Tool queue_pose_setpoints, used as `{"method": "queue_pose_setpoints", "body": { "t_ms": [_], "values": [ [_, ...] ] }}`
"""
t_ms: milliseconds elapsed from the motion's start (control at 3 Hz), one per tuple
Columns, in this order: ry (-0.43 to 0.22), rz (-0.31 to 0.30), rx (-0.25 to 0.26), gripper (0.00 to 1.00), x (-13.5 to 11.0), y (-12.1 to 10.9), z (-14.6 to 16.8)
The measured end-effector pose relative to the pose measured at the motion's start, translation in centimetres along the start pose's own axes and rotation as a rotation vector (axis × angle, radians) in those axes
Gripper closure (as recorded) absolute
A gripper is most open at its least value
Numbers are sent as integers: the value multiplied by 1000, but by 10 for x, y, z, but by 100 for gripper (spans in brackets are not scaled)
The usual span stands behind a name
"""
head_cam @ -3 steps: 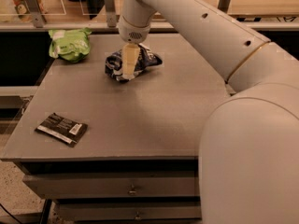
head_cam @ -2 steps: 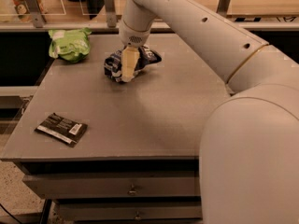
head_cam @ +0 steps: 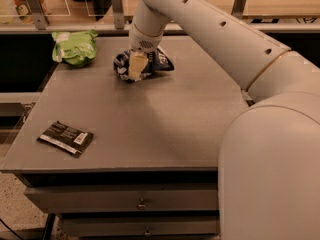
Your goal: Pick blue chip bag
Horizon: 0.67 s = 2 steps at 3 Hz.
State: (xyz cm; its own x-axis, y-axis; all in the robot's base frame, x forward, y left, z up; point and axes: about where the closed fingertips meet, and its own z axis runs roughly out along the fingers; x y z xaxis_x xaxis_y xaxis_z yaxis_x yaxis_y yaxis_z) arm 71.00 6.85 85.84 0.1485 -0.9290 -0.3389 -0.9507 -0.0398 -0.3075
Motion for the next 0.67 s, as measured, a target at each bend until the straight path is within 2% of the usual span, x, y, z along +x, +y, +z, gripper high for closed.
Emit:
{"method": "queue_pose_setpoints", "body": {
  "t_ms": [333, 667],
  "values": [
    [10, 44, 45, 65, 0, -3, -7],
    [-41, 77, 97, 87, -5, -7, -25]
  ]
}}
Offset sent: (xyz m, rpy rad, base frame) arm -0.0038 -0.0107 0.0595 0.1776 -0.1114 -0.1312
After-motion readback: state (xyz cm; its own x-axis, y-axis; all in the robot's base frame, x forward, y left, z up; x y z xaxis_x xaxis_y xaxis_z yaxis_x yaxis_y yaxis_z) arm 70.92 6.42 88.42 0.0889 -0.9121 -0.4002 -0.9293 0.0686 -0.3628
